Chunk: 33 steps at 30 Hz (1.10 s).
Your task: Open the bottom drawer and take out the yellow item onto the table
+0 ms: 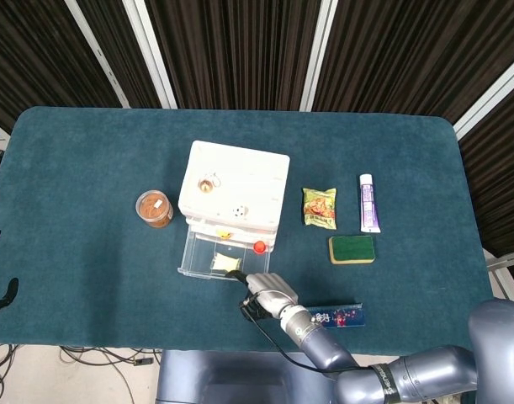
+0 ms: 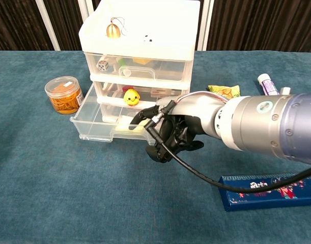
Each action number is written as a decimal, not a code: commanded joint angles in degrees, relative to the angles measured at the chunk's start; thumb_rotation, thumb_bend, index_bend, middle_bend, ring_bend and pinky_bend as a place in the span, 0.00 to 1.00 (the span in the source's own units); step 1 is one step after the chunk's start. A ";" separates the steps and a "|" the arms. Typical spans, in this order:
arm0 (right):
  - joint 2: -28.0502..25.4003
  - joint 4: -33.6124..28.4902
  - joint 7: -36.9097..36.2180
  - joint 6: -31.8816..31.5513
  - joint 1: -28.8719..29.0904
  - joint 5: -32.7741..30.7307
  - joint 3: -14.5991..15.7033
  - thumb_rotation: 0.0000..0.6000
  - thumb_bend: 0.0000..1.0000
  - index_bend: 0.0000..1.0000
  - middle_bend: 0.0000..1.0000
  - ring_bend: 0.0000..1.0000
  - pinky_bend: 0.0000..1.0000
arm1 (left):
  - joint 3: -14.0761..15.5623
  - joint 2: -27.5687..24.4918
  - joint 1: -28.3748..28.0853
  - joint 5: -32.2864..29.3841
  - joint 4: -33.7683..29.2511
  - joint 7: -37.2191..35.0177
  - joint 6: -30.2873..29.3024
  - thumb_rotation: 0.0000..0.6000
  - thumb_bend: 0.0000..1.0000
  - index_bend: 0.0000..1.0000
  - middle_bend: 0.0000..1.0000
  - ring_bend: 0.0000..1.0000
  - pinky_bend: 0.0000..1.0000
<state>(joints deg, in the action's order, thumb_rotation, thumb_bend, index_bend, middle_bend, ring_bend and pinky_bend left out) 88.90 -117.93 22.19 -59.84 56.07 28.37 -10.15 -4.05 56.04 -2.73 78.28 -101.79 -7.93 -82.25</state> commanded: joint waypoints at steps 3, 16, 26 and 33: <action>-0.03 -0.27 -0.54 -0.83 -0.70 1.07 0.18 1.00 0.59 0.11 0.90 0.93 0.95 | 0.05 0.04 0.01 0.06 -0.01 0.14 -0.01 1.00 0.40 0.04 0.00 0.00 0.00; -1.51 -3.29 0.72 -3.81 -1.81 2.30 0.62 1.00 0.50 0.14 0.90 0.93 0.96 | 0.02 -0.01 0.02 -0.04 -0.05 0.03 0.02 1.00 0.40 0.04 0.00 0.00 0.00; -2.33 -4.57 8.10 -13.40 0.49 -1.37 -4.03 1.00 0.24 0.23 0.98 1.00 1.00 | 0.10 -0.09 0.01 0.08 -0.19 -0.16 0.11 1.00 0.41 0.04 0.00 0.00 0.00; -2.91 -1.87 15.46 -15.53 5.28 -8.65 -8.78 1.00 0.23 0.28 1.00 1.00 1.00 | 0.14 -0.23 -0.06 -0.14 -0.27 -0.20 0.44 1.00 0.40 0.04 0.00 0.00 0.00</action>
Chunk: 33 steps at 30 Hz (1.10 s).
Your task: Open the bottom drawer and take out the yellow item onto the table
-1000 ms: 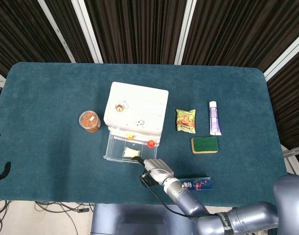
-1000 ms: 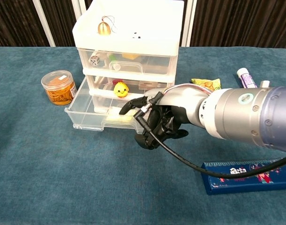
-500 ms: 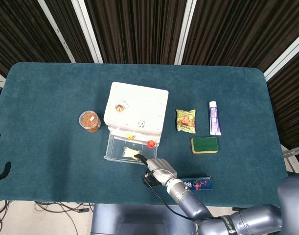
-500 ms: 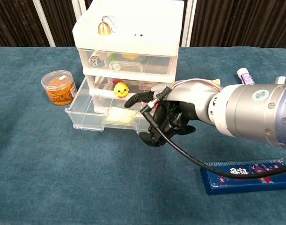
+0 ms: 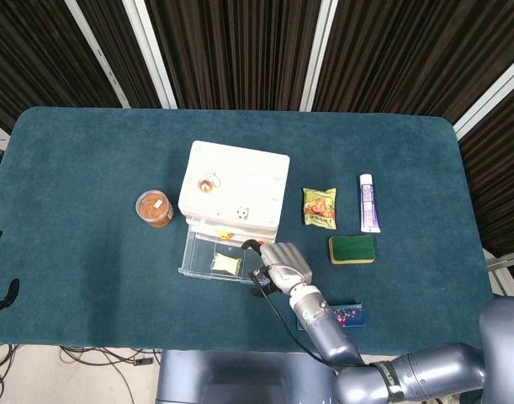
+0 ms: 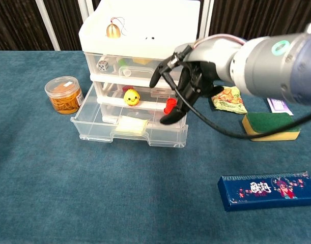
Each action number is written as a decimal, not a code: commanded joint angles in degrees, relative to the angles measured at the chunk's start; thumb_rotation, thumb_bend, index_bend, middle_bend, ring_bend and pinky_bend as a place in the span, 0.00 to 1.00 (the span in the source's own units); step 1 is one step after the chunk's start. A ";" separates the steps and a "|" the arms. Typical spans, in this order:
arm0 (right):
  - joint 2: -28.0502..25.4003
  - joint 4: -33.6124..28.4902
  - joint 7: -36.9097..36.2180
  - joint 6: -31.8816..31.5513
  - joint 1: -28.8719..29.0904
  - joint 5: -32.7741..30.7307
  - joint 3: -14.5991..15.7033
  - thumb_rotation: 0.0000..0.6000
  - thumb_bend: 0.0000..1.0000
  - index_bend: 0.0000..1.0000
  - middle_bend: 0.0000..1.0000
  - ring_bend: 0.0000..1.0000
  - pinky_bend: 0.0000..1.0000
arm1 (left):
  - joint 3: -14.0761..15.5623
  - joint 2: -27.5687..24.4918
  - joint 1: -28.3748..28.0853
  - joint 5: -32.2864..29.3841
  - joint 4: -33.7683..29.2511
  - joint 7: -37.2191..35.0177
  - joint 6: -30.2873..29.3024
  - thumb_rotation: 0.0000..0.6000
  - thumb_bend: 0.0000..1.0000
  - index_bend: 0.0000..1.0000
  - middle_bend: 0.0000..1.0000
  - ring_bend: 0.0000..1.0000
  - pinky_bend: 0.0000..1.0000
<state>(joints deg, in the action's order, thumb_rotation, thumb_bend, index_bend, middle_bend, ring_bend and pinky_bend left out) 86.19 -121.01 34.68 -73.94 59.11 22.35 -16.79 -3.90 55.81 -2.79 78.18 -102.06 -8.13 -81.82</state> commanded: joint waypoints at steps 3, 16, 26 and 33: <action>0.74 1.92 6.48 -3.26 4.68 -5.95 -3.77 1.00 0.23 0.30 1.00 1.00 1.00 | 0.01 0.05 -0.04 -0.19 0.07 0.05 0.18 1.00 0.40 0.04 0.00 0.00 0.00; 12.03 8.08 15.20 -12.68 11.00 -12.16 -6.53 1.00 0.23 0.32 1.00 1.00 1.00 | 0.14 -0.07 -0.13 -0.03 0.15 -0.39 0.51 1.00 0.41 0.04 0.00 0.00 0.00; 15.13 11.38 16.26 -12.32 10.96 -12.17 -7.08 1.00 0.23 0.32 1.00 1.00 1.00 | 0.26 -0.14 -0.20 0.03 0.11 -0.41 0.75 1.00 0.40 0.04 0.00 0.00 0.00; 16.04 12.93 17.52 -11.39 10.85 -11.69 -7.27 1.00 0.23 0.33 1.00 1.00 1.00 | 0.39 -0.14 -0.26 0.15 0.08 -0.32 0.93 1.00 0.40 0.04 0.00 0.00 0.00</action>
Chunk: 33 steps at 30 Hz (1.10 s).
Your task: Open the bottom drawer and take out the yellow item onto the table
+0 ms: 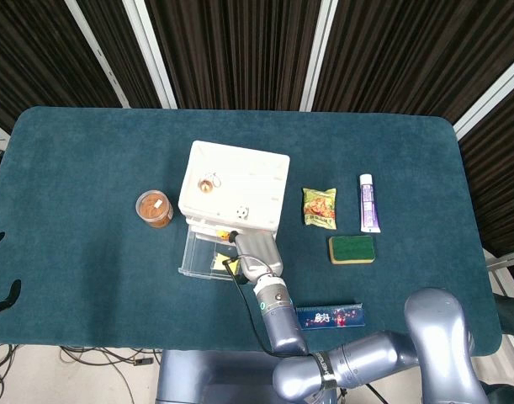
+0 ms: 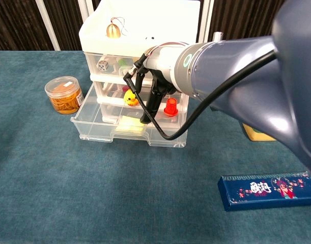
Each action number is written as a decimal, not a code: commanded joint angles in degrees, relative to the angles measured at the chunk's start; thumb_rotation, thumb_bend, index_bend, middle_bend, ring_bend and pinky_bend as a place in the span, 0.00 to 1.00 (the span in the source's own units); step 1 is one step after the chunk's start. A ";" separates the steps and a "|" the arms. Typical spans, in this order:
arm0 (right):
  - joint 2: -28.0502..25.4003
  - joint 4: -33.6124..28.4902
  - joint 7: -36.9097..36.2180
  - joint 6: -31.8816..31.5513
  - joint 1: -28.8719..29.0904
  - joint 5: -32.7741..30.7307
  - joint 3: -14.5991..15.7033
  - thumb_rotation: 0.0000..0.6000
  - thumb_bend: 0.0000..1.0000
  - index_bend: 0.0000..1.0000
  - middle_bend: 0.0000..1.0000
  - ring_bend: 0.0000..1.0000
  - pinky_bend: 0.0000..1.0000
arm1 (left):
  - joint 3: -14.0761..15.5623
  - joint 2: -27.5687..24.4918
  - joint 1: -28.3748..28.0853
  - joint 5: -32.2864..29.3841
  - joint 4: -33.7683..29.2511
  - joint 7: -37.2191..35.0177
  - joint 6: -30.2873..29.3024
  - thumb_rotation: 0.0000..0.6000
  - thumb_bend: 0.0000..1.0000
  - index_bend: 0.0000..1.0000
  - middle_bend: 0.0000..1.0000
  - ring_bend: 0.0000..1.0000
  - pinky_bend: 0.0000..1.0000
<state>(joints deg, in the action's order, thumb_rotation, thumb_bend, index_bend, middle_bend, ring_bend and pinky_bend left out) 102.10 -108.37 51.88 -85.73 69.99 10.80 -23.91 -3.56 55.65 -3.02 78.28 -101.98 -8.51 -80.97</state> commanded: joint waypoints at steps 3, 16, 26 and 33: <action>0.06 1.05 0.97 1.97 0.04 -0.88 -0.67 1.00 0.22 0.33 1.00 1.00 1.00 | 0.16 0.00 -0.06 0.11 -0.02 0.09 0.23 1.00 0.40 0.04 0.00 0.00 0.00; -1.78 4.12 4.76 8.64 1.54 -6.12 -2.60 1.00 0.16 0.36 1.00 1.00 1.00 | 0.22 -0.23 -0.13 -0.02 -0.13 0.00 0.47 1.00 0.40 0.04 0.00 0.00 0.00; -0.67 6.74 5.97 9.76 3.27 -7.69 -3.34 1.00 0.12 0.39 1.00 1.00 1.00 | 0.24 -0.32 -0.18 -0.17 -0.19 0.07 0.62 1.00 0.40 0.04 0.00 0.00 0.00; -0.07 8.08 7.28 10.38 4.34 -9.41 -3.51 1.00 0.12 0.39 1.00 1.00 1.00 | 0.25 -0.40 -0.17 -0.15 -0.22 0.00 0.60 1.00 0.41 0.04 0.00 0.00 0.00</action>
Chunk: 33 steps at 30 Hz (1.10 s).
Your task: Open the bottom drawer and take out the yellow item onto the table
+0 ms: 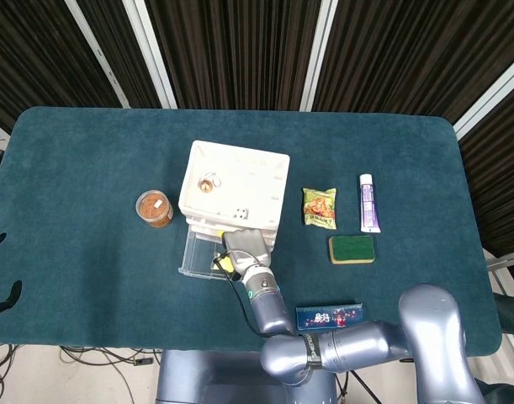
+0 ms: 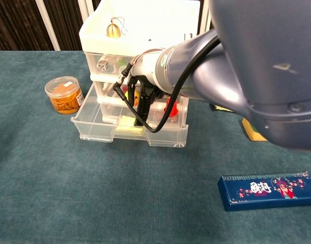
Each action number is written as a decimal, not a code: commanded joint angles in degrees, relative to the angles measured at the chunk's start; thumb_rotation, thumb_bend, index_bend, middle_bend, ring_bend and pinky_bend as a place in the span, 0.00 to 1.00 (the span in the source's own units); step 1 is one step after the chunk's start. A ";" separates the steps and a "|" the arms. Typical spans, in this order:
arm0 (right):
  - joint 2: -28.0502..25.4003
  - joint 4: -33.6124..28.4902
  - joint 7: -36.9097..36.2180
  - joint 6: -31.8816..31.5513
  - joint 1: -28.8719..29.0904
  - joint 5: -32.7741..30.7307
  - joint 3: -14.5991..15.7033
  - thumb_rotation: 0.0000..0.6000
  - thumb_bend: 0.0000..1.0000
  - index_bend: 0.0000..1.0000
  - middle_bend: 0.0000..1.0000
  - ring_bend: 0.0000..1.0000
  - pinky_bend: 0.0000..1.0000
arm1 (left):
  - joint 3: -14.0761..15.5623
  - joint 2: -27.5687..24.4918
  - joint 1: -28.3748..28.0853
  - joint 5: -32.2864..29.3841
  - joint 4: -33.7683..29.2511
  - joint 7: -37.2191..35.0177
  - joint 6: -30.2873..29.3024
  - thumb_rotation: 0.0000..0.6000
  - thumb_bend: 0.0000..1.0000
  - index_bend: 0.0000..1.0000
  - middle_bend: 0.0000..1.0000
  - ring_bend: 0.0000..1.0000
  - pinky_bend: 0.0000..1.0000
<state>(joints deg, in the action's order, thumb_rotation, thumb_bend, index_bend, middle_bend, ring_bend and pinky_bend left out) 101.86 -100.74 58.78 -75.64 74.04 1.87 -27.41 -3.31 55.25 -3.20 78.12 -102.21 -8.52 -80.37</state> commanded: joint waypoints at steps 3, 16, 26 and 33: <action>0.36 1.15 0.72 0.69 0.58 -1.09 -0.10 1.00 0.12 0.40 1.00 1.00 1.00 | 0.03 0.00 -0.02 0.00 0.01 0.05 0.05 1.00 0.40 0.04 0.00 0.00 0.00; 1.35 3.47 2.25 1.94 2.03 -2.87 -0.18 1.00 0.12 0.40 1.00 1.00 1.00 | 0.14 -0.06 -0.07 0.00 -0.06 0.14 0.22 1.00 0.41 0.04 0.00 0.00 0.00; 1.21 5.62 3.33 4.70 3.10 -6.54 -2.08 1.00 0.06 0.40 1.00 1.00 1.00 | 0.14 -0.15 -0.11 -0.11 -0.08 0.07 0.35 1.00 0.40 0.04 0.00 0.00 0.00; 0.87 8.18 4.19 7.28 3.88 -9.85 -3.16 1.00 0.00 0.40 1.00 1.00 1.00 | 0.23 -0.19 -0.16 -0.10 -0.09 0.12 0.53 1.00 0.41 0.04 0.00 0.00 0.00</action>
<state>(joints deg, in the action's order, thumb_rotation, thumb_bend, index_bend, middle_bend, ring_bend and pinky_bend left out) 102.79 -93.12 62.80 -68.90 77.74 -7.38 -30.30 -3.08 55.06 -3.35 78.02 -102.30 -8.40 -79.83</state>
